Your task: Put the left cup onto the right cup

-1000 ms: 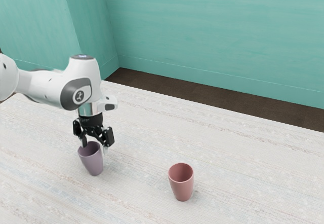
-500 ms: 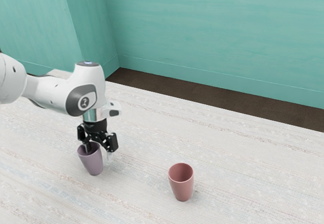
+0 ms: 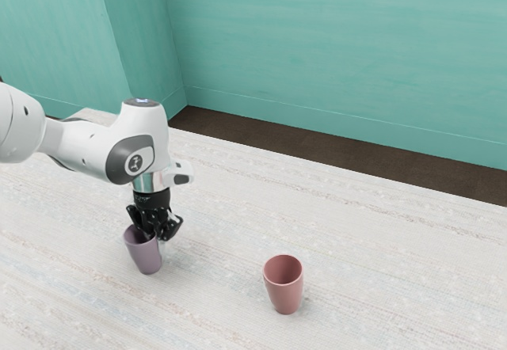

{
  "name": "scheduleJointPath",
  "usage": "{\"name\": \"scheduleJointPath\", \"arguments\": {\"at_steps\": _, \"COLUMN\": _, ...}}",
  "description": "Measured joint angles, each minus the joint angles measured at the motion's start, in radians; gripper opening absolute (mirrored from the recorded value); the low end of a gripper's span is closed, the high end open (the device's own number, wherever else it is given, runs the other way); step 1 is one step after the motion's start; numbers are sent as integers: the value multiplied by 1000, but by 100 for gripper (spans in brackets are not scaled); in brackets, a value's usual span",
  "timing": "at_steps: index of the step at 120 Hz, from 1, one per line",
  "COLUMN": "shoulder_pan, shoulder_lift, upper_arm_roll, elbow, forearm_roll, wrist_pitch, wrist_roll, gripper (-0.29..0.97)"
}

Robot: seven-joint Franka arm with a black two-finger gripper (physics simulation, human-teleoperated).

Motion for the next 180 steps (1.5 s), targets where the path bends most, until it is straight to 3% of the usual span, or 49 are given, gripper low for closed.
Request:
{"name": "scheduleJointPath", "arguments": {"at_steps": 37, "shoulder_pan": 0, "shoulder_lift": -11, "upper_arm_roll": 0, "elbow": 0, "forearm_roll": 5, "wrist_pitch": -7, "wrist_roll": -4, "gripper": -8}}
{"name": "scheduleJointPath", "arguments": {"at_steps": 90, "shoulder_pan": -18, "shoulder_lift": -144, "upper_arm_roll": -4, "elbow": 5, "forearm_roll": 12, "wrist_pitch": -61, "wrist_roll": -31, "gripper": -10}}
{"name": "scheduleJointPath", "arguments": {"at_steps": 112, "shoulder_pan": 10, "shoulder_lift": -185, "upper_arm_roll": -74, "elbow": 12, "forearm_roll": 12, "wrist_pitch": -85, "wrist_roll": -70, "gripper": -10}}
{"name": "scheduleJointPath", "arguments": {"at_steps": 145, "shoulder_pan": -87, "shoulder_lift": -195, "upper_arm_roll": -145, "elbow": 104, "forearm_roll": 12, "wrist_pitch": -164, "wrist_roll": -141, "gripper": -10}}
{"name": "scheduleJointPath", "arguments": {"at_steps": 180, "shoulder_pan": -63, "shoulder_lift": -167, "upper_arm_roll": -233, "elbow": 217, "forearm_roll": 10, "wrist_pitch": -247, "wrist_roll": -230, "gripper": -11}}
